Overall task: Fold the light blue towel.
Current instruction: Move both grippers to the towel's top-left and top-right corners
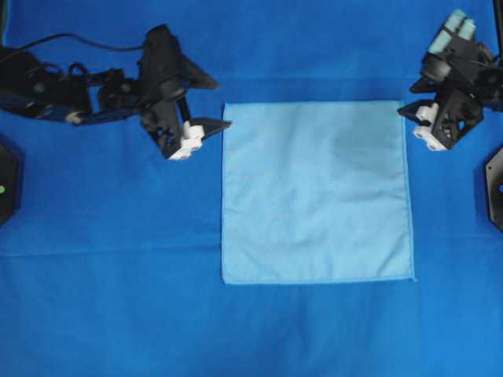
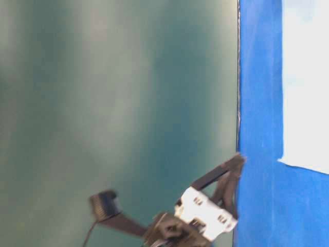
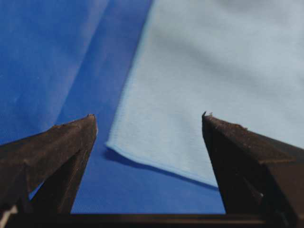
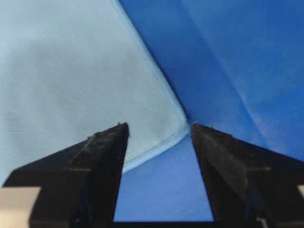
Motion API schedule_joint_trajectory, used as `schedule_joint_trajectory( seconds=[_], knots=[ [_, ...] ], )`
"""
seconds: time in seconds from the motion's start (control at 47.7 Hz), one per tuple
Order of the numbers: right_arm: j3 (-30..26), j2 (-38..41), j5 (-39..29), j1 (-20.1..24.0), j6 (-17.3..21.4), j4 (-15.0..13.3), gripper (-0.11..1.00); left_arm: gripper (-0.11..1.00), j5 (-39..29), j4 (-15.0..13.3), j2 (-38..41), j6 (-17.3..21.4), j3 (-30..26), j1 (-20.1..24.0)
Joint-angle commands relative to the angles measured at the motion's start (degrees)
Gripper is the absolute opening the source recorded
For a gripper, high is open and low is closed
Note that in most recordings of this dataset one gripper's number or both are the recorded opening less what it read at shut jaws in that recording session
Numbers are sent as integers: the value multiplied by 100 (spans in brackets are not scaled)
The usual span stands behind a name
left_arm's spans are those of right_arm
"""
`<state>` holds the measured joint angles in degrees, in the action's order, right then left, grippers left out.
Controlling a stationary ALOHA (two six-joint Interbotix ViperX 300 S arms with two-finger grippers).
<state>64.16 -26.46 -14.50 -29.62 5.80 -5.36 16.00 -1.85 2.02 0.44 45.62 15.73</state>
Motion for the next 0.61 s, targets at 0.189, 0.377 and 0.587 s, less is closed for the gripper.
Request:
schedule_joint_trajectory(
  seconds=[0.189, 0.377, 0.587],
  knots=[
    [-114, 932, 817, -211, 0, -158, 59, 86, 88, 9, 703, 26, -431, 167],
    [-97, 1354, 1081, -378, 0, -176, 59, 85, 97, 9, 1169, 26, -624, 264],
    [-79, 1661, 1222, -483, -9, -193, 53, 78, 0, 9, 1266, 26, -694, 281]
  ],
)
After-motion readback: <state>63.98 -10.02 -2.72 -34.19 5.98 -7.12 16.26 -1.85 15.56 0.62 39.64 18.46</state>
